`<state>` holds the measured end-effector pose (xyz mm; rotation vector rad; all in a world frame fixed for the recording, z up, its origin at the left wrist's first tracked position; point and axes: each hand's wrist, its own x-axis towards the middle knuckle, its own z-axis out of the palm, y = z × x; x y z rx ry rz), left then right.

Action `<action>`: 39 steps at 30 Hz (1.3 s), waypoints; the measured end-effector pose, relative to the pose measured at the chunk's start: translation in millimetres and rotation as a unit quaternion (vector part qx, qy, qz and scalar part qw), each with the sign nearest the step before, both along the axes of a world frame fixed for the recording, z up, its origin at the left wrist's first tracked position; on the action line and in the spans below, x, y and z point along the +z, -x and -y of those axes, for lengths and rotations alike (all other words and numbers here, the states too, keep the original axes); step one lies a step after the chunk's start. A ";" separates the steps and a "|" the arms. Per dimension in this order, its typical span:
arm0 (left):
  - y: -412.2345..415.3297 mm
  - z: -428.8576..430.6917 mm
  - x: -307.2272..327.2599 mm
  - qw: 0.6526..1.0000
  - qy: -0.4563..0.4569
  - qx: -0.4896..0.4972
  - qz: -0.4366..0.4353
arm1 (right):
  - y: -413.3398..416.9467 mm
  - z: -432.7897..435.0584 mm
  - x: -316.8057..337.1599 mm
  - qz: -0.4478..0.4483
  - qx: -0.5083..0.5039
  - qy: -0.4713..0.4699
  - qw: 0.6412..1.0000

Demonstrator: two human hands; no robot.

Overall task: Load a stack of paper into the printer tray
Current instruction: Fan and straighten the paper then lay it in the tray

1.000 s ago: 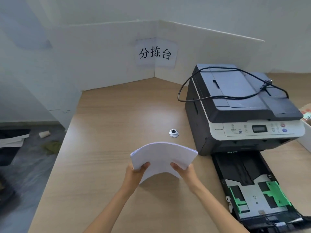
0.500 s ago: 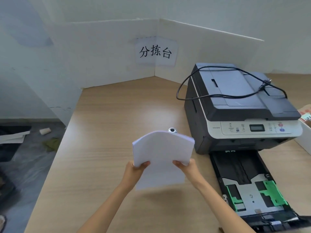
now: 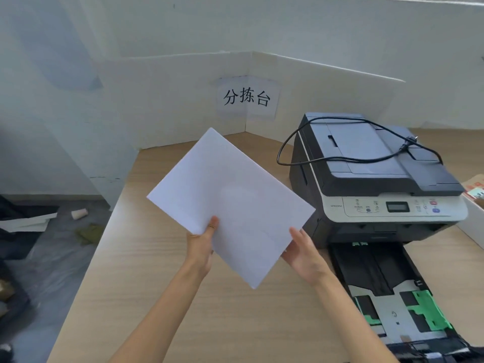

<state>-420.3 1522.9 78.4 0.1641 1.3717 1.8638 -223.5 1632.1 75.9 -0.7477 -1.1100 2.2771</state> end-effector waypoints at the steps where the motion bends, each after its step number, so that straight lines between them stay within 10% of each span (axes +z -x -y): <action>1: -6.8 0.1 2.0 1.000 -0.002 0.003 0.007 | 9.4 4.5 4.3 0.008 -0.023 -0.018 1.000; 6: 3.0 20.7 20.8 0.992 -0.015 -0.125 -0.026 | 18.1 -1.3 17.5 0.044 -0.121 -0.091 0.987; 11: 94.4 68.5 42.6 0.928 -0.135 -0.308 0.160 | -16.3 -21.0 17.9 0.052 -0.081 -0.108 0.989; 15: 95.6 63.6 49.3 0.887 0.128 -0.435 -0.085 | -27.0 -22.5 13.6 0.088 -0.021 -0.130 0.987; 25: 14.4 35.8 -9.1 0.948 0.161 -0.107 -0.251 | -21.9 -13.1 -19.9 0.175 -0.112 -0.166 0.964; 32: -1.1 41.4 -71.5 0.961 0.220 -0.113 -0.125 | -23.8 -6.7 -77.2 0.253 -0.089 -0.134 0.954; 39: -7.6 45.5 -99.0 0.951 0.213 -0.101 -0.198 | -33.6 -3.3 -98.8 0.284 -0.111 -0.071 0.950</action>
